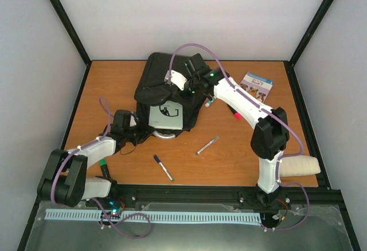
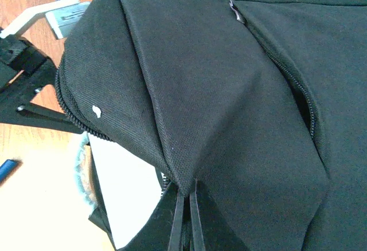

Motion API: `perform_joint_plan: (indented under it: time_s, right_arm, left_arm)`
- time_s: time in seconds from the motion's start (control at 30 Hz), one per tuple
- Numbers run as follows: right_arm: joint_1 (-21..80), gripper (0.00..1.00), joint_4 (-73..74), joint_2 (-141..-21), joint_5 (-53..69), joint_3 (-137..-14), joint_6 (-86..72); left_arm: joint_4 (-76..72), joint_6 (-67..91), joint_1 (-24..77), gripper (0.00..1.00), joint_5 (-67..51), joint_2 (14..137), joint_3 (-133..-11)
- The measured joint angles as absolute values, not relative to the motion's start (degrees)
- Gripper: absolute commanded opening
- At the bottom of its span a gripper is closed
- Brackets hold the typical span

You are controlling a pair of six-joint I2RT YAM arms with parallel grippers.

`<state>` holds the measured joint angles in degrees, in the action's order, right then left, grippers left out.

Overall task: Pack the student bag
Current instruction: Place the book in the student bag.

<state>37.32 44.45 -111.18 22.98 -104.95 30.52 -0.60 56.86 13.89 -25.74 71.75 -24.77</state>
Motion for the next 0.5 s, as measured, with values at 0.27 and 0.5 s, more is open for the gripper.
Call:
perform_joint_plan:
  time_s: [0.27, 0.5]
  right_arm:
    - [37.6, 0.03, 44.9, -111.5, 23.2, -104.7, 32.1]
    - [37.6, 0.03, 45.3, -111.8, 23.0, -104.6, 33.4]
  left_arm:
    - [-2.9, 56.9, 13.9, 0.1, -25.7, 77.7, -28.5]
    - [-1.0, 56.1, 13.9, 0.45, -24.8, 79.9, -32.1]
